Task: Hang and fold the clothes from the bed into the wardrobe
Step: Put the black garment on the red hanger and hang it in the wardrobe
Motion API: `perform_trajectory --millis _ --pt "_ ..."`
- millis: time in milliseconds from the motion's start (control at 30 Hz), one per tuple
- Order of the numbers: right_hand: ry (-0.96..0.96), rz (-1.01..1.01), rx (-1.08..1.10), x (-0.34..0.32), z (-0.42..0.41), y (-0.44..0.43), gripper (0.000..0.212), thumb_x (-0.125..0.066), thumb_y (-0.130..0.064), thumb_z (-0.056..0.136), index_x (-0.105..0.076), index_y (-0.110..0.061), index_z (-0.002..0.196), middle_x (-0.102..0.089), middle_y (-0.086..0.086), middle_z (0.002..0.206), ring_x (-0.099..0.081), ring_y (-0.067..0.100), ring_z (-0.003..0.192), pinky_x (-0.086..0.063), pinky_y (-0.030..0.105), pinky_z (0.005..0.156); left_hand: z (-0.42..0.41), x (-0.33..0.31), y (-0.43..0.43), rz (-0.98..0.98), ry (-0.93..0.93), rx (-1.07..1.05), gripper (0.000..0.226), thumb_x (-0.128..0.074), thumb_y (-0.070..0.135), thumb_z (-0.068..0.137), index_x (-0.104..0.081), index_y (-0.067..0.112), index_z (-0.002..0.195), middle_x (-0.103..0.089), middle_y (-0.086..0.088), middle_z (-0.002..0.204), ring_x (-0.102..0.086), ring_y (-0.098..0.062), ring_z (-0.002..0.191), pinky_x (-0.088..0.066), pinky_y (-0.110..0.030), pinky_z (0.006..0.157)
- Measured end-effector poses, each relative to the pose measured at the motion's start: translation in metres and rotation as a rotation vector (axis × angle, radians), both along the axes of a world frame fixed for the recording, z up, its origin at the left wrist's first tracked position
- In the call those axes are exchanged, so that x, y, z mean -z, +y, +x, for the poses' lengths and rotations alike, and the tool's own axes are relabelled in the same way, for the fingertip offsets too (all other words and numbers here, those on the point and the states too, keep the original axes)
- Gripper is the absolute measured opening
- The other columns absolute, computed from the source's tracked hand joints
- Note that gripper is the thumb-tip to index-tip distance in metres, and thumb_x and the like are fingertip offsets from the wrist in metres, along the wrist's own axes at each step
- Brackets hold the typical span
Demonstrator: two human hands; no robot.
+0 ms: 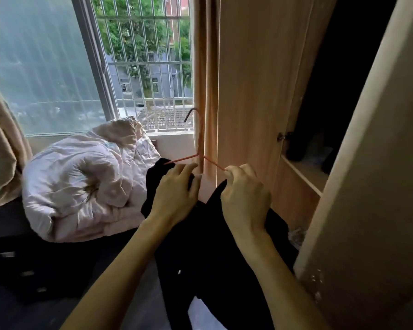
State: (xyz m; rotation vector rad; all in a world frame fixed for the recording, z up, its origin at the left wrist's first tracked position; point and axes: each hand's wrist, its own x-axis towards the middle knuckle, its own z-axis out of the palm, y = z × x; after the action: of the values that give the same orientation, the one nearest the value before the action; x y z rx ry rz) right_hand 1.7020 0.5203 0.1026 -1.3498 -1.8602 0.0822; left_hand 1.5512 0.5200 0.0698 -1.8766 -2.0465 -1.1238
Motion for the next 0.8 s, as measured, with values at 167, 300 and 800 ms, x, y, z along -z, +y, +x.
perform_trajectory --millis 167,300,800 --pt "0.037 0.000 0.105 -0.002 -0.020 0.038 0.025 -0.046 -0.020 0.098 -0.066 -0.017 0.114 -0.062 -0.004 0.105 -0.061 0.016 0.078 -0.022 0.015 0.052 -0.021 0.001 0.047 0.010 -0.036 0.075 0.033 -0.047 0.029 0.095 -0.057 0.014 0.123 -0.058 -0.008 0.121 -0.055 -0.026 0.108 -0.045 -0.040 0.093" --pt "0.101 0.043 0.170 -0.002 -0.019 0.057 0.024 -0.047 -0.020 0.098 -0.067 -0.017 0.112 -0.063 -0.003 0.104 -0.059 0.017 0.071 -0.028 0.020 0.053 -0.018 0.006 0.070 0.009 -0.053 0.079 0.038 -0.043 0.034 0.094 -0.056 0.016 0.125 -0.058 -0.006 0.121 -0.055 -0.026 0.110 -0.046 -0.041 0.092" --pt "0.284 0.202 0.383 0.015 -0.077 0.182 0.017 -0.057 -0.020 0.093 -0.072 -0.019 0.100 -0.067 -0.006 0.093 -0.060 0.011 0.069 -0.028 0.016 0.053 -0.072 0.016 0.209 0.005 -0.006 0.214 0.042 -0.042 0.038 0.093 -0.057 0.017 0.126 -0.059 -0.004 0.121 -0.056 -0.021 0.109 -0.047 -0.037 0.091"
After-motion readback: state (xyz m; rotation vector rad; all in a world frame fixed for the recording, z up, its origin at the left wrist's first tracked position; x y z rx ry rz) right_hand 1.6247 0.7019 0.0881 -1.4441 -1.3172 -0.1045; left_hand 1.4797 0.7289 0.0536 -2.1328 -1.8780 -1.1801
